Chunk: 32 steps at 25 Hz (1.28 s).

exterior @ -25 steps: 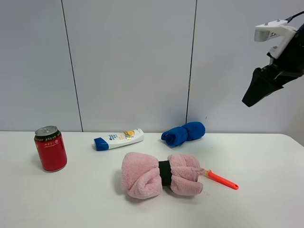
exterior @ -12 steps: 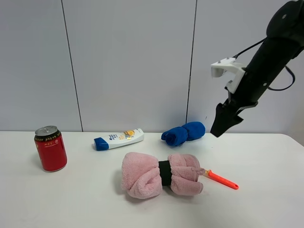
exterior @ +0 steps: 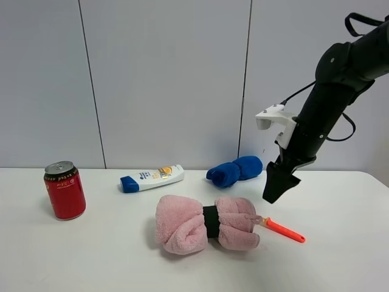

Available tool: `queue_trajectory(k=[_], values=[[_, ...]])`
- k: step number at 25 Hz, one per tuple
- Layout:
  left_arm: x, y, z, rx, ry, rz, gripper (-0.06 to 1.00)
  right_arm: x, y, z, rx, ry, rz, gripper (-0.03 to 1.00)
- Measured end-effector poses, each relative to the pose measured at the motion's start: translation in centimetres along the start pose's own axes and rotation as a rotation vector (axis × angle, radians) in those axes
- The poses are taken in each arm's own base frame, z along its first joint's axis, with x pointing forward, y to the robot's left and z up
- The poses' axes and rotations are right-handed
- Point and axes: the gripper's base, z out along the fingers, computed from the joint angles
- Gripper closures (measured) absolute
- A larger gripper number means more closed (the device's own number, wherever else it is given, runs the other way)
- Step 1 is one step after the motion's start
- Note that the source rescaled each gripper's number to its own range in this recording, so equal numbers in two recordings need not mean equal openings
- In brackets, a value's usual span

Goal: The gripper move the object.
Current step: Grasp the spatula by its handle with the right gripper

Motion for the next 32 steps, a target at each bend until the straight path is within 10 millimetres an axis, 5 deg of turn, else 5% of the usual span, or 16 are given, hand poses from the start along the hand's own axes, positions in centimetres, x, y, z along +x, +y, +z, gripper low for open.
queue_trajectory(k=[16, 32], values=[[0.0, 0.0, 0.0, 0.0, 0.0, 0.0, -0.06, 1.0, -0.7, 2.8, 0.009, 0.068, -0.026, -0.01], [0.0, 0.0, 0.0, 0.0, 0.0, 0.0, -0.06, -0.8, 0.1, 3.4, 0.087, 0.037, -0.091, 0.04]])
